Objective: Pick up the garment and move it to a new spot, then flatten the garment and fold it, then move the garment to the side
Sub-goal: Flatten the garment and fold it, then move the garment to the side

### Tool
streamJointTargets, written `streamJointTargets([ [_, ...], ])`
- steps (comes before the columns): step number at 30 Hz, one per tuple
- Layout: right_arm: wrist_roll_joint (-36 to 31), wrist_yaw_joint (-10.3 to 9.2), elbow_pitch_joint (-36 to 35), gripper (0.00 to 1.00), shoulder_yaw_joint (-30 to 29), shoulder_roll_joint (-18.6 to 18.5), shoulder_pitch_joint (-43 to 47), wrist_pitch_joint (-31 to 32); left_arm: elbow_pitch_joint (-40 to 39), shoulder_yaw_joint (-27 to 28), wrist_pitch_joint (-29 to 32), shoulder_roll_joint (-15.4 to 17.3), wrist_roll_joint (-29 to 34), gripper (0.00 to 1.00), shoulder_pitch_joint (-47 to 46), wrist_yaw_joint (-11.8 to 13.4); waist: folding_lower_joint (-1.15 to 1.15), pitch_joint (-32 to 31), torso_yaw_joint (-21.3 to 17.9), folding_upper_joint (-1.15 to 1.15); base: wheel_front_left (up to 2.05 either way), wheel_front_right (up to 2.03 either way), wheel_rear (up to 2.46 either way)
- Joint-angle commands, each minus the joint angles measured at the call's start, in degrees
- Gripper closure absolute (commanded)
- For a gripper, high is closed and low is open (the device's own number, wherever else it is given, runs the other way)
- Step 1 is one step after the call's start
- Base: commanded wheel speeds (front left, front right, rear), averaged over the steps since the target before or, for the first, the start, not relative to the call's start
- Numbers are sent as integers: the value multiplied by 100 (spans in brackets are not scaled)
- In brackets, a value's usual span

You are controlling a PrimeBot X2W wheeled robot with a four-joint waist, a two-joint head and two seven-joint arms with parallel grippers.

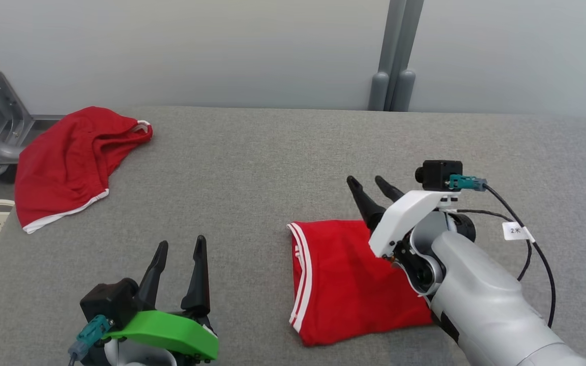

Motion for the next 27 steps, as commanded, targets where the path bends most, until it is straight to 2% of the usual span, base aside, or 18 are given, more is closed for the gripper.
streamJointTargets([
  [1,-107,2,59,0,-66,-19,-33,-56,-11,27,-20,47,29,0,40,30,0,7,-86,0,0,0,0],
  [7,-499,2,66,0,-513,-193,196,-79,-95,-4,-16,31,62,0,79,62,0,23,-302,0,0,0,0],
  [12,-845,2,-243,0,-677,-569,538,247,-121,-41,-16,8,82,0,89,80,0,39,-454,0,0,0,0],
  [22,-1252,2,-1324,0,-962,-1178,1423,1431,-199,-59,-24,45,155,0,-9,106,0,207,-534,0,0,0,0],
  [27,-1265,2,-1792,0,-1221,-1269,1682,1996,-204,-72,8,51,193,0,-121,113,0,341,-406,0,0,0,0],
])
